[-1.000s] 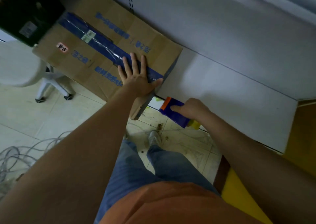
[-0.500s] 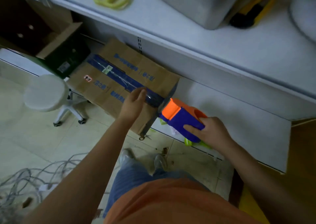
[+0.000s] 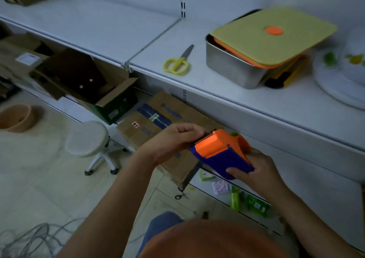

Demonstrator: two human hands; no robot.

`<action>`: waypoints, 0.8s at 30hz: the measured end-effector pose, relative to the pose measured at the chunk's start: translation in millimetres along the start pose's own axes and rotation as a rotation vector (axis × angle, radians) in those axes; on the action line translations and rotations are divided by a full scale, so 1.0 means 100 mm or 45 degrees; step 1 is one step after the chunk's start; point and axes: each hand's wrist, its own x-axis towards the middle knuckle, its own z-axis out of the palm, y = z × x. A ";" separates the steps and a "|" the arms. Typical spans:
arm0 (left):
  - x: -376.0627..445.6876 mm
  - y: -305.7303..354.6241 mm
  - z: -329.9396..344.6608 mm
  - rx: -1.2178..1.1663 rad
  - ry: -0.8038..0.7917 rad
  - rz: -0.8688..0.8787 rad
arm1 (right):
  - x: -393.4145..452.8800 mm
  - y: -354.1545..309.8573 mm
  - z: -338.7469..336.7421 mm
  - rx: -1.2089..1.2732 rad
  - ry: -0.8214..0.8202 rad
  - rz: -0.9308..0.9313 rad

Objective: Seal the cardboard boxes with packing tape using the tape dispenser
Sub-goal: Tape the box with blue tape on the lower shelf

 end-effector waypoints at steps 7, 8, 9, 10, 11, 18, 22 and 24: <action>-0.27 0.12 -0.22 0.204 0.339 0.232 | 0.10 -0.35 0.19 -0.072 0.059 -0.133; -0.32 0.14 -0.26 0.235 0.388 0.246 | 0.12 -0.42 0.25 -0.078 0.078 -0.128; -0.34 0.14 -0.26 0.261 0.435 0.260 | 0.11 -0.48 0.27 -0.065 0.092 -0.107; -0.37 0.15 -0.28 0.279 0.479 0.276 | 0.12 -0.55 0.30 -0.044 0.089 -0.066; -0.40 0.16 -0.32 0.290 0.518 0.287 | 0.13 -0.64 0.34 -0.020 0.078 -0.010; -0.54 0.12 -0.61 0.260 0.603 0.161 | 0.12 -1.01 0.47 0.005 -0.178 0.276; -0.61 0.06 -0.65 0.245 0.554 0.154 | 0.01 -1.12 0.47 -0.057 -0.185 0.354; -0.65 0.08 -0.71 0.217 0.618 0.159 | -0.09 -1.13 0.45 -0.083 -0.191 0.407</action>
